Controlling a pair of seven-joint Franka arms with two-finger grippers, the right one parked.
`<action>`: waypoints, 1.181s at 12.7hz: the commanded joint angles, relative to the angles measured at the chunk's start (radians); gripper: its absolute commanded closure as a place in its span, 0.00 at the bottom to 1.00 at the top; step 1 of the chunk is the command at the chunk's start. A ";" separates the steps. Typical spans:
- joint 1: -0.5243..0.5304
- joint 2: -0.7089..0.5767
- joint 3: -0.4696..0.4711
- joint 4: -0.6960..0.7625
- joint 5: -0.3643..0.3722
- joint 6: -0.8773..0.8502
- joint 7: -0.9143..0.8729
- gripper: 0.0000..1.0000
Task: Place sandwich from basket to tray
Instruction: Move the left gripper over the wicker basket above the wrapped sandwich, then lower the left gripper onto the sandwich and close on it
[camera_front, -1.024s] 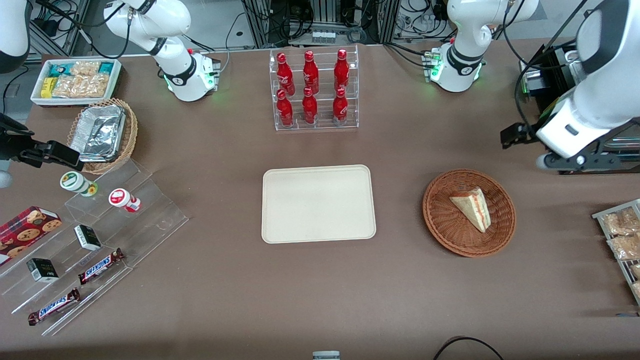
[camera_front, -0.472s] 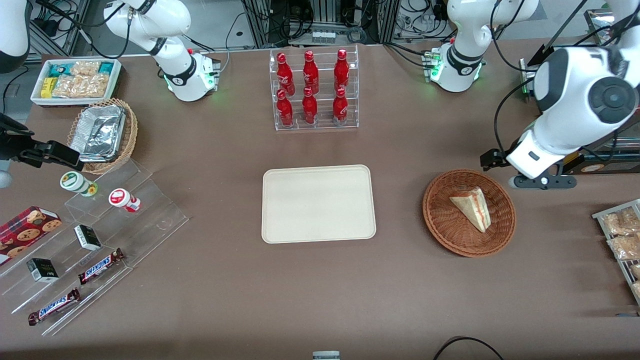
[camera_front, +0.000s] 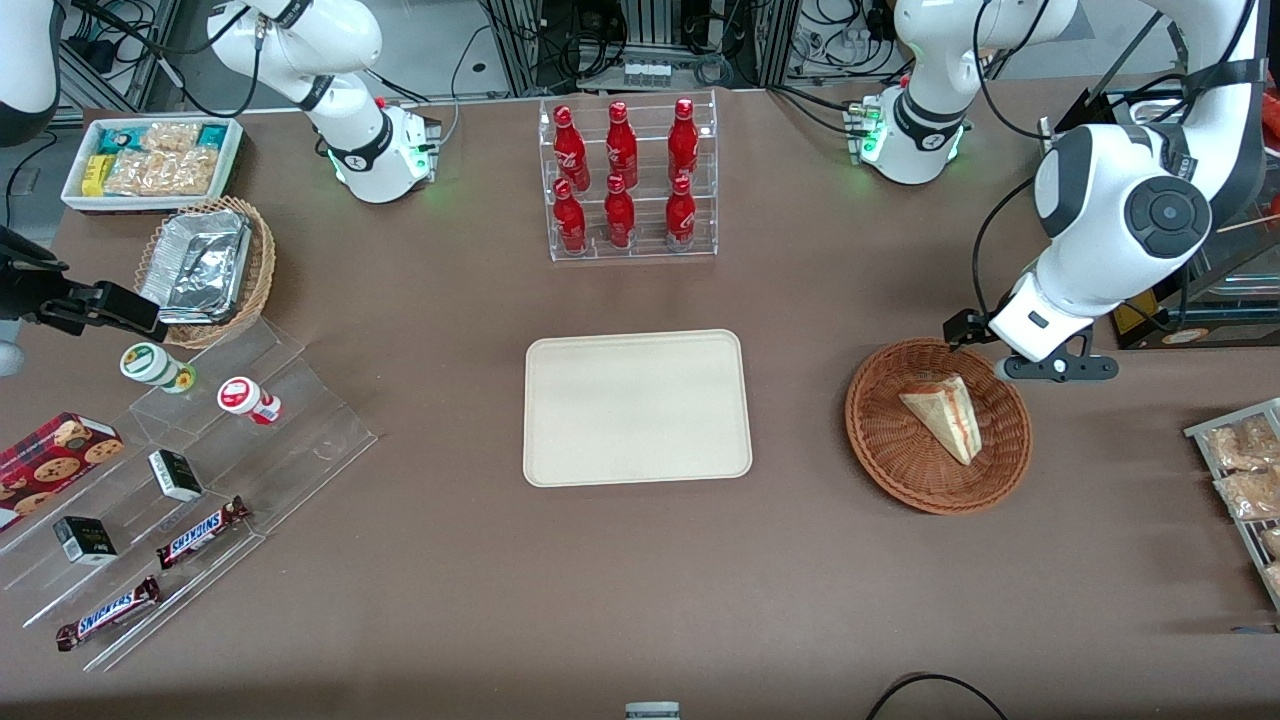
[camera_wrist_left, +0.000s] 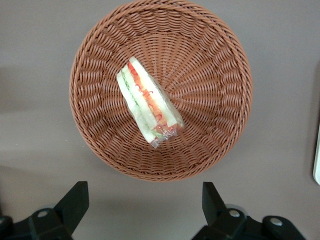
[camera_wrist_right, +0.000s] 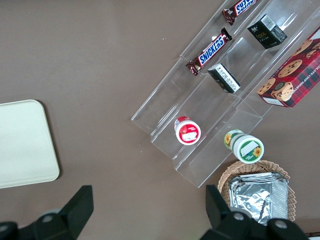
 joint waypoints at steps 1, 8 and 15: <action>-0.002 -0.013 0.003 -0.025 0.003 0.030 -0.170 0.00; -0.011 0.061 0.002 -0.026 0.000 0.125 -0.635 0.00; -0.012 0.139 0.002 -0.026 0.000 0.220 -0.680 0.00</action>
